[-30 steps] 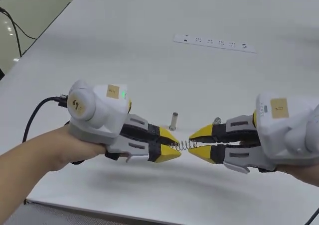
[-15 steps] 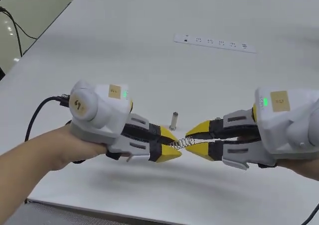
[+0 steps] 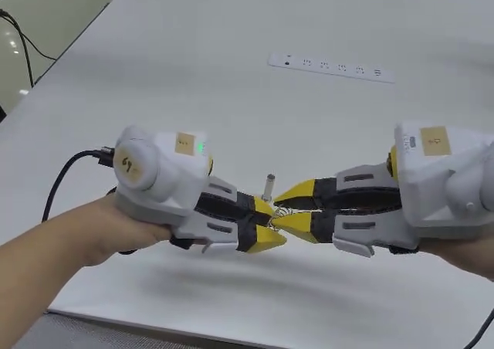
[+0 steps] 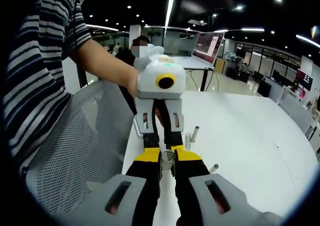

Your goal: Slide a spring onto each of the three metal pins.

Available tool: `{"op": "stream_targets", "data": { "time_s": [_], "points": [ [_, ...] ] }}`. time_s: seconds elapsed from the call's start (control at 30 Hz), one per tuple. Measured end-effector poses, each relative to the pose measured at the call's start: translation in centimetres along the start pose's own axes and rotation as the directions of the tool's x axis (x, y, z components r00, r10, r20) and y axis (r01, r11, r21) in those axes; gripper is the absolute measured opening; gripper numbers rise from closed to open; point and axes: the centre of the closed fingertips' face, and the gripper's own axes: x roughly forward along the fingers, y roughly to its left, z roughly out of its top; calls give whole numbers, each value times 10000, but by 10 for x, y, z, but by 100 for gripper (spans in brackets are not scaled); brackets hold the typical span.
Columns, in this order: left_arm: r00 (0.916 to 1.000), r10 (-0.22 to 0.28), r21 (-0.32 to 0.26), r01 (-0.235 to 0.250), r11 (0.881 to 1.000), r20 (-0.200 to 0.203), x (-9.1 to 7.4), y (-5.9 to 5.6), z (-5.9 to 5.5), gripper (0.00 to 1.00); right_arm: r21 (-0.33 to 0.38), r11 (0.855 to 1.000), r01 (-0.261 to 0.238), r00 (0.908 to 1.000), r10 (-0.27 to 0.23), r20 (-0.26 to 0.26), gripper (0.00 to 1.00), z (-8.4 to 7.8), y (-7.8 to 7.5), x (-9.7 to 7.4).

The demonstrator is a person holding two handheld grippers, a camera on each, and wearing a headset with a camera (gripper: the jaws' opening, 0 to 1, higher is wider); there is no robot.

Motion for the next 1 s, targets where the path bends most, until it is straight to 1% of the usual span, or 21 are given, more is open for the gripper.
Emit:
{"op": "stream_targets", "data": {
  "time_s": [0.1,0.17,0.27,0.37,0.5,0.53,0.63,0.73,0.83,0.9,0.93,1.0],
  "points": [
    [10000,2,3,-2,10000,-24,-1,0,-1,2,-96,9999,68,9999,-68,81,6,2,2,3],
    [10000,28,26,-28,10000,-89,-2,0,-3,2,-326,9994,143,9999,-141,64,6,3,2,5],
    [10000,44,-33,-44,10000,-24,-2,0,-1,3,-358,9991,225,9995,-217,235,6,6,2,7],
    [10000,86,-11,-86,10000,-50,-3,1,-2,3,-557,9980,293,9995,-284,170,6,8,2,9],
    [9998,192,-131,-192,9997,-3,-8,2,-3,3,-611,9977,296,9995,-289,125,6,8,1,9],
    [9998,192,-211,-192,9996,35,-9,2,-3,3,-606,9978,275,9995,-266,145,6,8,1,9],
    [9995,305,-167,-304,9994,44,-10,3,-3,3,-570,9980,289,9995,-280,163,6,9,0,9],
    [9993,357,-263,-354,9990,114,-11,2,-4,3,-534,9981,292,9994,-282,202,6,9,0,9],
    [9993,364,-295,-362,9989,70,-11,1,-5,4,-561,9981,258,9995,-249,181,6,8,1,10],
    [9993,374,-349,-371,9987,68,-12,1,-6,3,-464,9985,275,9994,-265,221,6,8,0,10],
    [9991,402,-451,-397,9982,113,-13,1,-6,3,-270,9992,310,9990,-301,316,6,8,-1,9],
    [9989,450,-450,-443,9980,135,-14,3,-5,4,-102,9993,351,9985,-346,436,6,8,-2,9]
  ]
}}
